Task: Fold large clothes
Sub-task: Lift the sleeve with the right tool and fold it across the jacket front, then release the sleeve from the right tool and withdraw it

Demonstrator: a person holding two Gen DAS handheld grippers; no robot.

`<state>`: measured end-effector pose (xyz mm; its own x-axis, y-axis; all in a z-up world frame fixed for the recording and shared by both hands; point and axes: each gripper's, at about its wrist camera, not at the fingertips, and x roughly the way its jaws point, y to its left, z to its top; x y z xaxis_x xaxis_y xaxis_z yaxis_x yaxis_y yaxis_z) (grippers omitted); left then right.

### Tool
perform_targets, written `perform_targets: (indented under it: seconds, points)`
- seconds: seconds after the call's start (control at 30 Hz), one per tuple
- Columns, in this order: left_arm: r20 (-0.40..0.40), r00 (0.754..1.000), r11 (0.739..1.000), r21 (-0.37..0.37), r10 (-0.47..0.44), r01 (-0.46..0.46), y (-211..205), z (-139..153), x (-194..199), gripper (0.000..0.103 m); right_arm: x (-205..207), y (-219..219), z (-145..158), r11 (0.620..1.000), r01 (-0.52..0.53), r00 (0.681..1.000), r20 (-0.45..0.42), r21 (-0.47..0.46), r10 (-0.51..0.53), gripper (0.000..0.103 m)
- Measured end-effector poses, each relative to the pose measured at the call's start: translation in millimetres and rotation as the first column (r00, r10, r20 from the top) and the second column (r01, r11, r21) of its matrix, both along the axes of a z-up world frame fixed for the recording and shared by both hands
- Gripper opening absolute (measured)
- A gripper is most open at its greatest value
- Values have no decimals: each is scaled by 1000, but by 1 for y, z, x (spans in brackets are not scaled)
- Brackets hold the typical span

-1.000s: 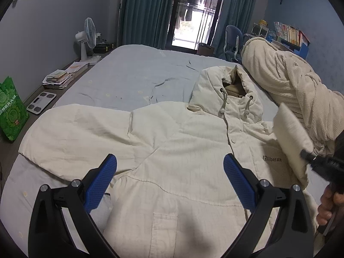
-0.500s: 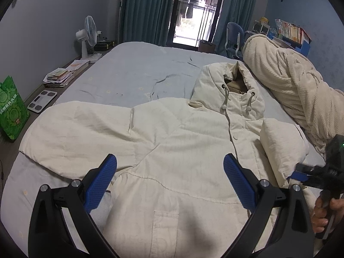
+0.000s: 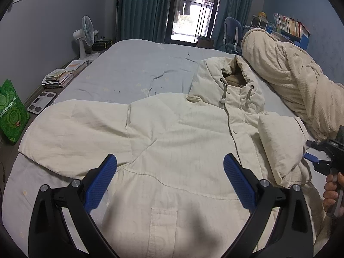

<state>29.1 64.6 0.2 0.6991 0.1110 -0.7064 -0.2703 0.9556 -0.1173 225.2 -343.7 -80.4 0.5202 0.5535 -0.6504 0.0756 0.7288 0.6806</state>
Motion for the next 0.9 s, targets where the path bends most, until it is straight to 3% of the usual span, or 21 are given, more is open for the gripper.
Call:
perform_targets:
  seconds: [0.07,0.17,0.47,0.6,0.7,0.8,0.9]
  points:
    - [-6,1000,1000,9,-11,11,-3,-1,1,95,5,-5,-9,1000,15,999,-33,26,-14,29]
    - [-8,1000,999,27,-26,26,-9,-3,2,95,3,-7,-5,996,-5,1000,4,87,5,18]
    - [-54,990,986,95,-132,136,-47,-15,10,95,1,27,14,987,-123,987,118,101,111,12]
    - [-52,988,983,105,-143,147,-52,-15,11,95,-7,59,37,966,-253,944,235,61,232,10]
    - [-46,990,985,105,-130,134,-49,-13,11,95,-19,90,53,940,-336,890,305,-62,338,9]
    - [-37,994,988,111,-101,105,-41,-10,11,95,-27,117,62,911,-387,844,342,-146,413,9]
    - [-13,999,991,124,-52,53,-26,-3,9,95,-28,137,61,879,-446,809,345,-167,476,11]
